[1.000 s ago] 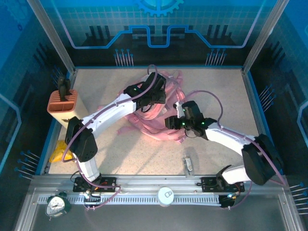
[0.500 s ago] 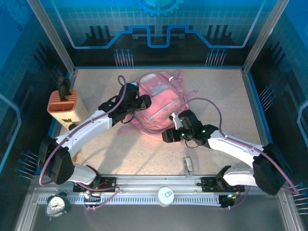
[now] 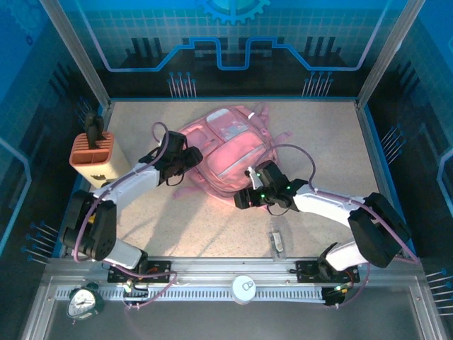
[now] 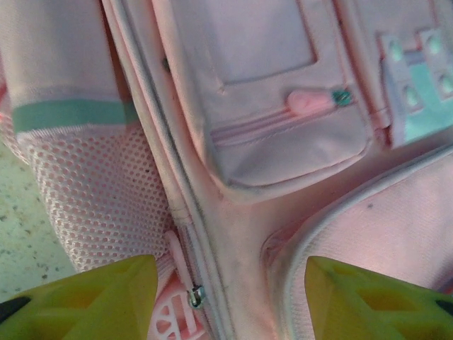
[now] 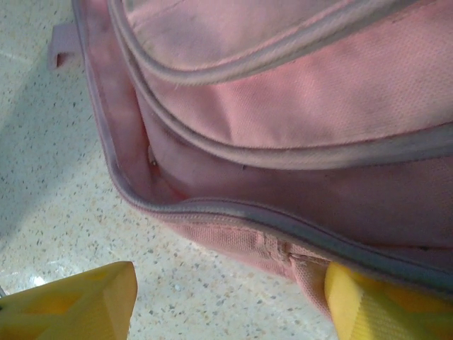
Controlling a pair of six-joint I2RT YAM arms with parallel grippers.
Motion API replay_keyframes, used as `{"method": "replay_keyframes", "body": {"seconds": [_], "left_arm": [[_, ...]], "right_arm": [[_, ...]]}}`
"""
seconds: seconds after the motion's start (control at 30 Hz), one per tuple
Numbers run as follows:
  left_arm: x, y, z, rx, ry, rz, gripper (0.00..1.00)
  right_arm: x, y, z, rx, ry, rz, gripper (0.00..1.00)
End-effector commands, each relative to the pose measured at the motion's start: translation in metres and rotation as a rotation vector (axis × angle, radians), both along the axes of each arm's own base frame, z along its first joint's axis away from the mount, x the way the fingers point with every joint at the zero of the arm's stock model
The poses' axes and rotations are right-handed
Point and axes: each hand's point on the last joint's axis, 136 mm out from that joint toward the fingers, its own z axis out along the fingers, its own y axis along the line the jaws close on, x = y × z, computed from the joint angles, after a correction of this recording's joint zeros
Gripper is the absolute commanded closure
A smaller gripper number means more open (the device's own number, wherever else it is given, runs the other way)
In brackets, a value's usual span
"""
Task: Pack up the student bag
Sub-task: Rotate the student bag at the top-center of the table.
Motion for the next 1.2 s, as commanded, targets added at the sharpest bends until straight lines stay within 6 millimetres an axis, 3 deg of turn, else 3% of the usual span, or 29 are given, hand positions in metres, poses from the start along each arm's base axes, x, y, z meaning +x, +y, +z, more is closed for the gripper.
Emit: {"method": "replay_keyframes", "body": {"seconds": [0.0,0.2,0.6,0.97,1.17], "left_arm": [[0.008,-0.01,-0.006,-0.049,0.008,-0.008,0.43],[0.013,0.004,-0.032,0.011,0.061,0.06,0.44],[0.048,-0.018,-0.038,-0.067,0.05,0.04,0.53],[0.056,-0.027,-0.036,-0.082,0.054,0.027,0.84],[0.049,-0.033,-0.021,-0.112,0.04,-0.006,0.95]], "right_arm": [[0.008,-0.019,-0.013,-0.031,0.018,-0.063,0.28],[0.01,-0.032,-0.013,-0.053,0.009,-0.078,0.25],[0.006,-0.024,-0.024,-0.006,0.052,-0.065,0.22],[0.021,-0.035,-0.021,-0.028,0.039,-0.12,0.19],[0.051,-0.056,-0.015,-0.037,0.002,-0.203,0.15]]}}
